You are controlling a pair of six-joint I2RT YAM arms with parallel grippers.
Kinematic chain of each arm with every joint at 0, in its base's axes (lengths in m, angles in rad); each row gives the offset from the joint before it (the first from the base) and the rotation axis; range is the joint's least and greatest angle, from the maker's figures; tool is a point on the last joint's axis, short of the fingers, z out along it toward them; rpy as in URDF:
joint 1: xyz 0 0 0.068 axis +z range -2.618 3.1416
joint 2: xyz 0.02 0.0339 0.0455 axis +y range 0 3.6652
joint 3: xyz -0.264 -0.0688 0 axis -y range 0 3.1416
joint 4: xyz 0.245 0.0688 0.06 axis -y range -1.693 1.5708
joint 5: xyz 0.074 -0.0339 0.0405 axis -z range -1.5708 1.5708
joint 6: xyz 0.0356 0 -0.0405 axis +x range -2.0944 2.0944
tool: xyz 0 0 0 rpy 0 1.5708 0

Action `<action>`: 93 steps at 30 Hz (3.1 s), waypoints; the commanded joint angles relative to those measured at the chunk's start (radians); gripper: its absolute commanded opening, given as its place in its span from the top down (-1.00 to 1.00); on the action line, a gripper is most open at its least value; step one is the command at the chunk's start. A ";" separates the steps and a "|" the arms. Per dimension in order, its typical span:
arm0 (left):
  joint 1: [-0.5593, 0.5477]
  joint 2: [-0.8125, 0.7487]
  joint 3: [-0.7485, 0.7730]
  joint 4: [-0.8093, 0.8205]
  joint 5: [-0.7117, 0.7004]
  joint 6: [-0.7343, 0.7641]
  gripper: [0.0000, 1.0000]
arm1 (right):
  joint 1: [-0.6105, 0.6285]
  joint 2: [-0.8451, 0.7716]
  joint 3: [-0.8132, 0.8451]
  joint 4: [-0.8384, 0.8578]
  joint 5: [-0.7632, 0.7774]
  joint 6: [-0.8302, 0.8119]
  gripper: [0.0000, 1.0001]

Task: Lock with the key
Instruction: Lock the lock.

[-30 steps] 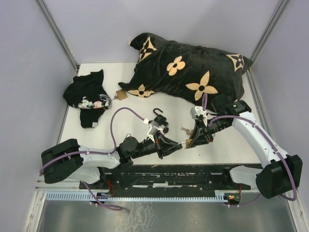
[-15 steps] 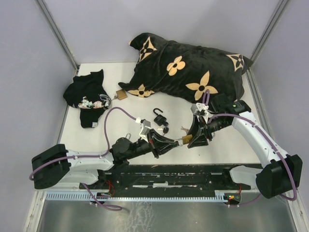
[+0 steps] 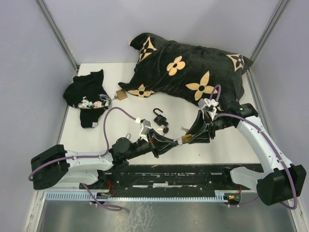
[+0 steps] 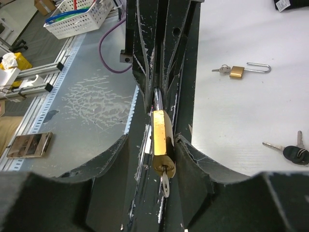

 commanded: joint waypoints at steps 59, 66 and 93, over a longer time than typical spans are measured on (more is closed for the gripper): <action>-0.050 0.112 0.103 0.288 -0.099 0.158 0.94 | 0.006 -0.028 -0.026 0.070 -0.058 0.061 0.96; -0.050 0.144 0.137 0.307 -0.101 0.122 0.94 | 0.020 -0.031 -0.034 0.121 -0.029 0.112 0.96; -0.059 0.412 0.255 0.598 0.017 -0.057 0.94 | 0.064 -0.056 -0.111 0.576 0.027 0.621 0.96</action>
